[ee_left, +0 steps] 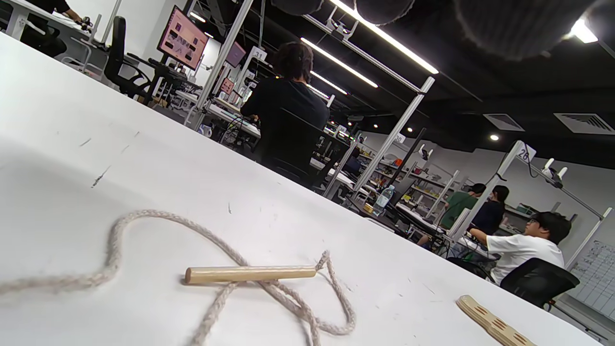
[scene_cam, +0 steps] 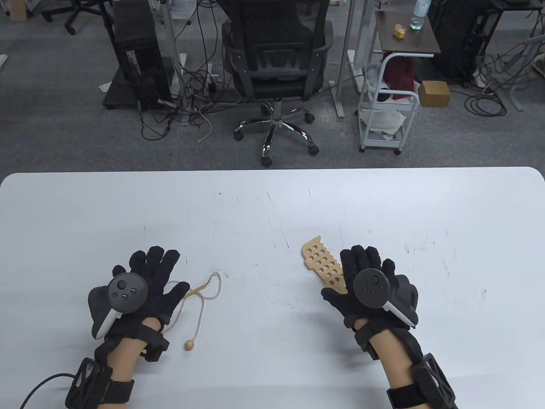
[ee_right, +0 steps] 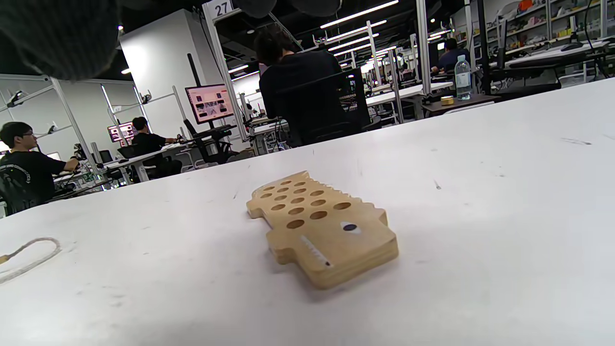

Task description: Thread rope through all holes on crocodile lacing toy

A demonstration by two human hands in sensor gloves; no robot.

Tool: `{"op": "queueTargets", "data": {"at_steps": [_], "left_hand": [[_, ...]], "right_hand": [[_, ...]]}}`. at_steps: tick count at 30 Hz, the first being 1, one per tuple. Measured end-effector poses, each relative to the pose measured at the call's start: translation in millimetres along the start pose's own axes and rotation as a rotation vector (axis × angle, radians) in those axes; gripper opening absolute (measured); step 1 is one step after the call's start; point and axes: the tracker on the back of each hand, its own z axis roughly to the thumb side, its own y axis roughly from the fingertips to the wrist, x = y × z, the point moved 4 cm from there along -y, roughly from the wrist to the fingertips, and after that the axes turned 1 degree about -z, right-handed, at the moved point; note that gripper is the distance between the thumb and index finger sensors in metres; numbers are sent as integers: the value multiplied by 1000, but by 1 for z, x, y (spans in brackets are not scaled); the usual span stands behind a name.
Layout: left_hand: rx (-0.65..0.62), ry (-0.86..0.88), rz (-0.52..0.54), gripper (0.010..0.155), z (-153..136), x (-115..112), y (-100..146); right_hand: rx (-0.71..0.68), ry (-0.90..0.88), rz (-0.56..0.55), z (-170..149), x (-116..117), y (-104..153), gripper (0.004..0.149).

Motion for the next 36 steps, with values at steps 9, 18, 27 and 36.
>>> {"op": "queueTargets", "data": {"at_steps": [9,18,27,36], "left_hand": [[-12,-4,-14,78,2,-1,-1],[-19,10,-35,79,3,-4,-1],[-23,25,-52,79,4,-6,-2],[-27,34,-56,79,3,-6,-2]], "right_hand": [[59,75,119,-6,17,-23,98],[147,118,228,-24,43,-42,96],[260,133,336,-41,65,-54,93],[307,168,354,-44,74,-57,87]]}}
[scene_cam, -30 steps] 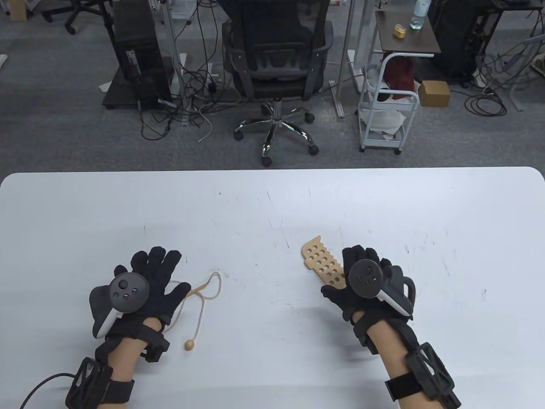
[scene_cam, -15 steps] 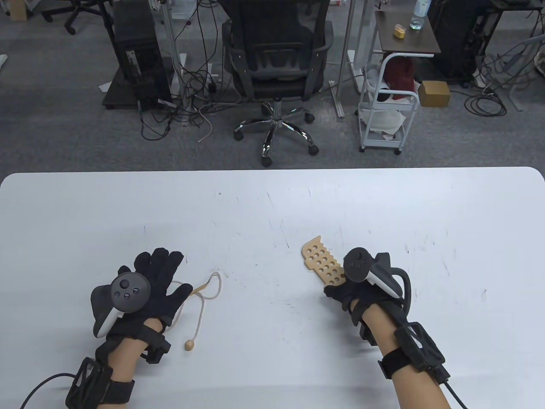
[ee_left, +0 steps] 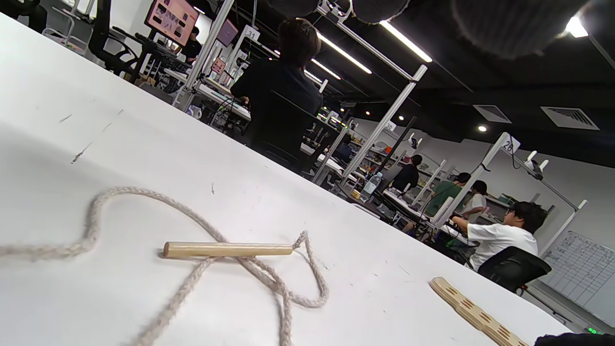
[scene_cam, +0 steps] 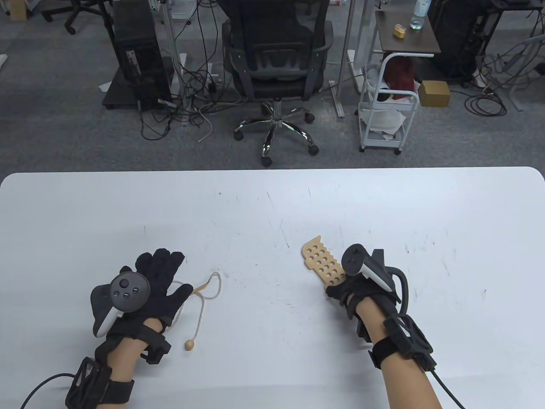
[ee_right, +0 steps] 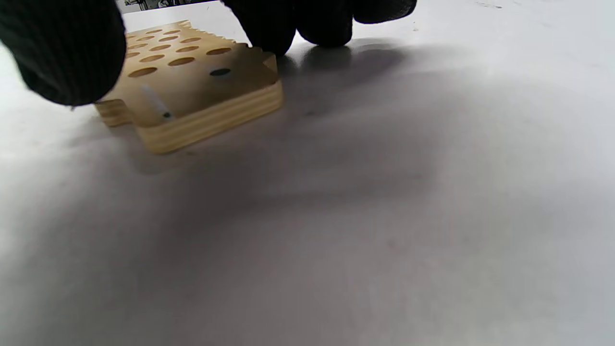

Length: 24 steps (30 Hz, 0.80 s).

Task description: Thread rope through all holes on crocodile lacing toy

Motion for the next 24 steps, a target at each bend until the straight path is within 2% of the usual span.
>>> {"op": "queueTargets", "data": {"at_steps": [9,14,18,24], "left_hand": [[11,36,9,78,-5,3,0],[17,51,-1,79,-6,3,1],[23,57,-5,79,-8,2,0],[33,58,-19,79,-9,0,-1]], "right_hand": [[8,-51,-35,4,0,1,84],[34,-235,-34,2,3,3,86],[19,-184,-89,7,-1,8,86],[7,-11,-197,17,-14,16,82]]}}
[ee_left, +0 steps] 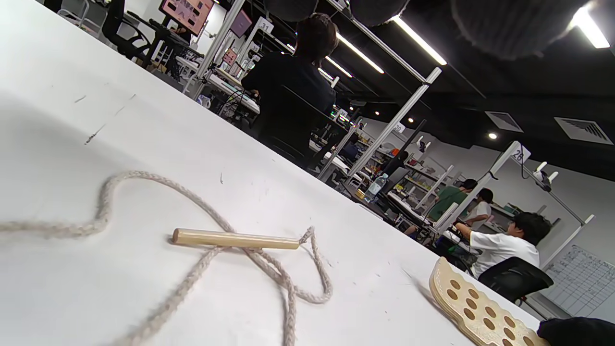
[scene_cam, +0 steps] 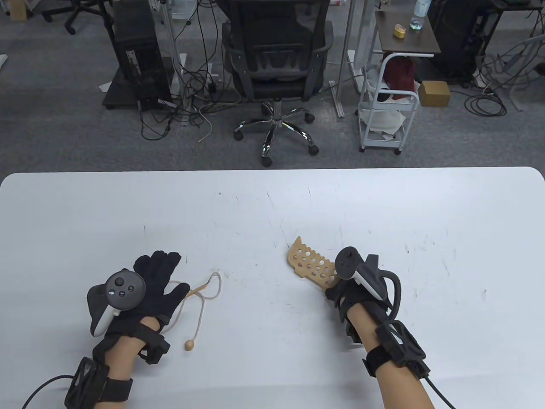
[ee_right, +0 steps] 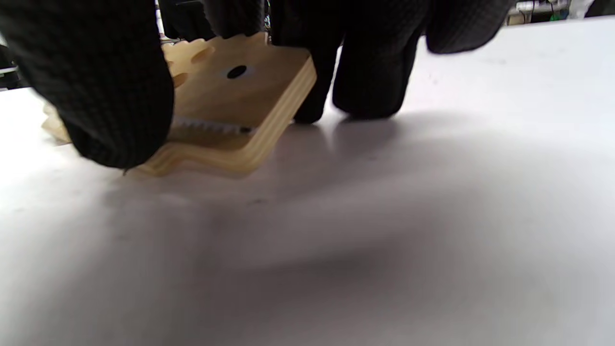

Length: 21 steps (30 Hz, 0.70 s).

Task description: Thread rope through all holes on crocodile lacing toy

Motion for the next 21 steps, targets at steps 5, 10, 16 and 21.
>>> {"op": "queueTargets", "data": {"at_steps": [5,10,16,21], "left_hand": [[6,-24,8,78,-1,2,0],[6,-13,6,78,-1,2,0],[5,-11,7,78,-2,2,-1],[2,-10,4,78,-2,1,-1]], "right_hand": [[-21,-44,-20,-2,-2,3,83],[-59,-111,-15,-2,0,8,70],[-91,-119,-32,-4,-5,13,52],[-99,-290,-54,-14,-13,14,47]]}}
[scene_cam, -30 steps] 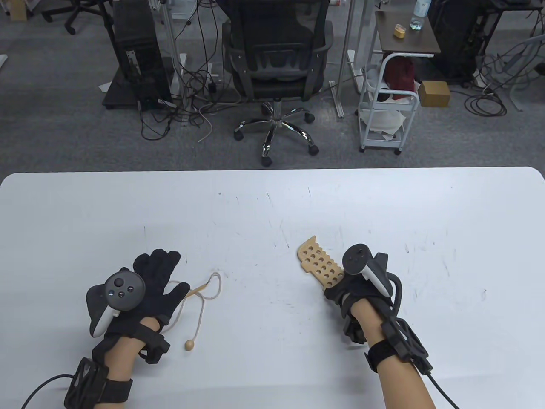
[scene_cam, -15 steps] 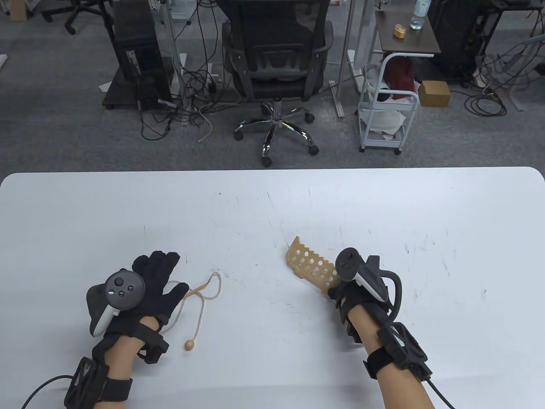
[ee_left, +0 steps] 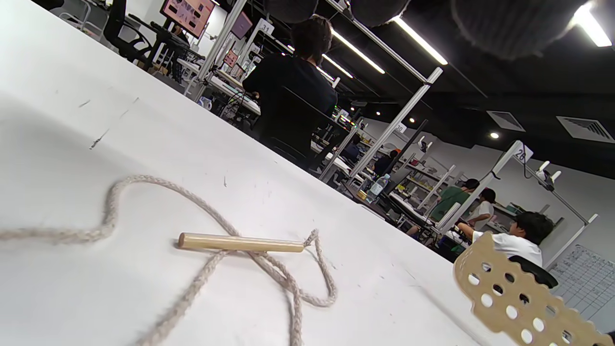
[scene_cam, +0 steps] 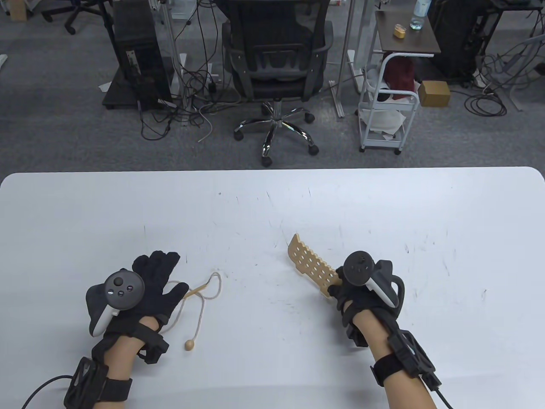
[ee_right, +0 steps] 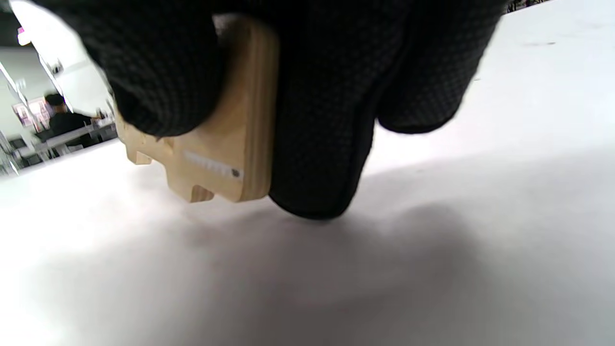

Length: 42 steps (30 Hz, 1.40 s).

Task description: Thread rope through all holes on crocodile lacing toy

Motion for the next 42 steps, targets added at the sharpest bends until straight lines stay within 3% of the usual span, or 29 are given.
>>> {"op": "queueTargets", "data": {"at_steps": [8,17,32,42], "left_hand": [[-1,0,1,78,0,0,0],[1,-5,0,78,-1,-1,0],[13,-11,15,78,-3,2,0],[21,-19,26,77,-5,4,0]], "right_hand": [[-56,-339,-143,2,-42,16,47],[-177,-482,-290,15,-73,47,47],[-279,-630,-402,15,-68,79,47],[-273,-626,-374,17,-57,77,48]]}}
